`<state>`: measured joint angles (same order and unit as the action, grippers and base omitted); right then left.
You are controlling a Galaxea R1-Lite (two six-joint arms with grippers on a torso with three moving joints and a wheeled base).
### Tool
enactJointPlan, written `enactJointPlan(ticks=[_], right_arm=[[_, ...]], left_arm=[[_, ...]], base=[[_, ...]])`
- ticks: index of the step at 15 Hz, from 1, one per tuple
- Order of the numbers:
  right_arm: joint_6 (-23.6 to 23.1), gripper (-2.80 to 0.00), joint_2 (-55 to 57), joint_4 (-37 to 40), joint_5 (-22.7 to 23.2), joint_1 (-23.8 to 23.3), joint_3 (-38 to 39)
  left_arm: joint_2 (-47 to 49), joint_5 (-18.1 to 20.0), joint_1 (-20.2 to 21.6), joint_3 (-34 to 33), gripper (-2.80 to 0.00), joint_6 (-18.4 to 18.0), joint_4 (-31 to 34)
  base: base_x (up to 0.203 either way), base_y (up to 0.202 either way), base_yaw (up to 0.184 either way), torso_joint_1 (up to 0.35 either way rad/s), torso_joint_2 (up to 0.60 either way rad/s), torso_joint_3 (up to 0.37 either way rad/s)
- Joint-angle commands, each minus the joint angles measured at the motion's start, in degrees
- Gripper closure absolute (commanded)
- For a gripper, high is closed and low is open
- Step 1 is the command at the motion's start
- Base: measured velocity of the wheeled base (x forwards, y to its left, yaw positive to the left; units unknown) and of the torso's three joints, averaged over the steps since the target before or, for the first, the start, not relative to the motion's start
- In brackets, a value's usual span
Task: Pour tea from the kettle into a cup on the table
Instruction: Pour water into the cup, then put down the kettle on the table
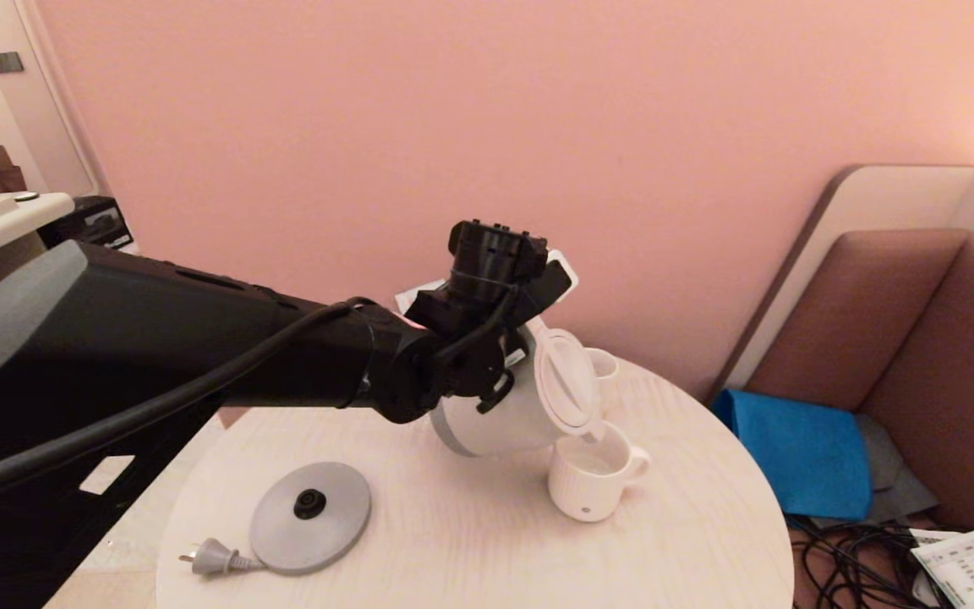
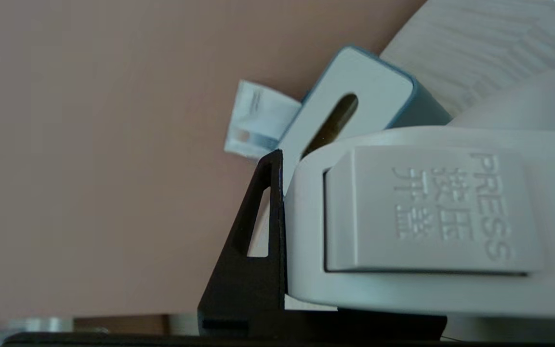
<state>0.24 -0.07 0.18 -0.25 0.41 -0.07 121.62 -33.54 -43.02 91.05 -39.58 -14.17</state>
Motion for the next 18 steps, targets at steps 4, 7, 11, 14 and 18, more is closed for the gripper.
enactJointPlan(ticks=[4,7,11,14,18], right_arm=[[0.02,0.00,0.07,-0.01,-0.01,0.02,0.07],[0.02,0.00,0.07,-0.01,-0.01,0.02,-0.01],[0.02,0.00,0.07,-0.01,-0.01,0.02,0.07],[0.02,0.00,0.07,-0.01,-0.01,0.02,0.07],[0.02,0.00,0.07,-0.01,-0.01,0.02,0.00]], left_arm=[[-4.50,0.21,2.74,-7.44,0.00,6.61,-0.19],[-5.34,0.40,3.91,-8.35,0.00,7.33,-0.25],[-5.38,0.58,3.91,-8.44,0.00,8.29,-0.59],[-6.77,0.65,4.42,-8.55,0.00,16.60,-0.47],[-10.18,3.98,8.38,-10.35,0.00,30.80,-0.35]], base=[[0.000,0.000,0.000,0.000,0.00,0.000],[0.000,0.000,0.000,0.000,0.00,0.000],[0.000,0.000,0.000,0.000,0.00,0.000],[0.000,0.000,0.000,0.000,0.00,0.000],[0.000,0.000,0.000,0.000,0.00,0.000]])
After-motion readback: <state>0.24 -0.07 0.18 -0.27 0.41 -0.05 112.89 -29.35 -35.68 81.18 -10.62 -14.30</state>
